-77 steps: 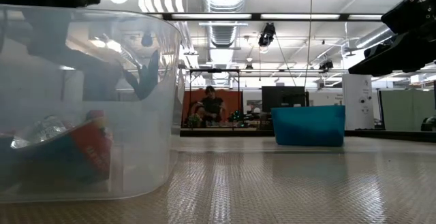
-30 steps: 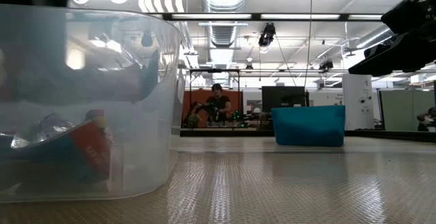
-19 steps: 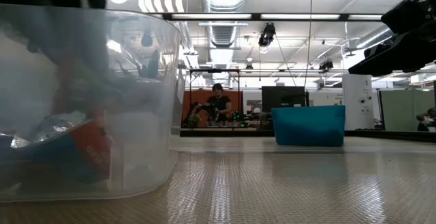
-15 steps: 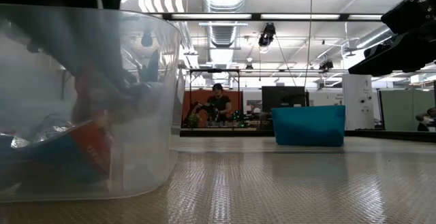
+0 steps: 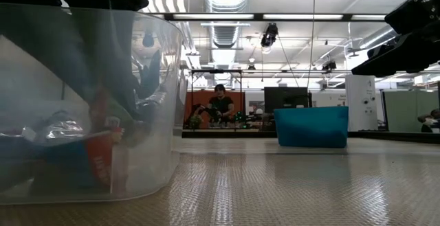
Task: Pick and place Granola Bars by type
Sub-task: Put the top left red granola bar into the left transparent bin
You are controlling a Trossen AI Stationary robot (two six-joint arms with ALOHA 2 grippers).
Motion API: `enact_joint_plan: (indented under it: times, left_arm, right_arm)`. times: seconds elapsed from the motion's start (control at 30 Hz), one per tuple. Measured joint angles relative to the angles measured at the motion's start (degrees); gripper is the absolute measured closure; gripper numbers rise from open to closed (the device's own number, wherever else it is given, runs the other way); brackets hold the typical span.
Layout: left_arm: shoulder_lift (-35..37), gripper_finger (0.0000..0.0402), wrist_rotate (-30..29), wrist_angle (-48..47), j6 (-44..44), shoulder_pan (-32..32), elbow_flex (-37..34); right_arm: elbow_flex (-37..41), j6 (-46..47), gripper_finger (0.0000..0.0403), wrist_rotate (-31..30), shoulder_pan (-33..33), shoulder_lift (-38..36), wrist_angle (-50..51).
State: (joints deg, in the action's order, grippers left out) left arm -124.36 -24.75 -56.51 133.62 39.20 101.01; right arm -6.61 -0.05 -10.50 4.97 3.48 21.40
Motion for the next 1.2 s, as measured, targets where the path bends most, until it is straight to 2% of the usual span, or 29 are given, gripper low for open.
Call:
enact_joint_plan:
  times: [0.27, 0.57, 0.7, 0.97, 1.2]
  left_arm:
    - [-0.02, 0.0392, -0.19, 0.06, -1.09, 0.00, -0.02]
    - [-0.07, 0.0284, -0.69, -0.03, -3.61, -0.04, 0.22]
    - [0.56, 0.0253, -0.70, -0.03, -5.48, -0.04, 0.22]
    - [2.59, 0.0246, -1.57, -3.53, -7.34, 0.00, 0.42]
    - [2.67, 0.0245, -1.95, -8.25, -10.73, -0.09, 4.09]
  right_arm:
    - [0.00, 0.00, 0.0227, -0.02, 0.00, 0.01, 0.01]
    - [0.00, 0.00, 0.0227, -0.02, 0.00, 0.01, -0.02]
    - [0.00, 0.00, 0.0227, -0.01, -0.01, -0.01, 0.00]
    - [0.00, 0.00, 0.0227, -0.02, -0.02, -0.01, -0.02]
    - [0.00, 0.00, 0.0227, 0.00, 0.00, -0.01, 0.01]
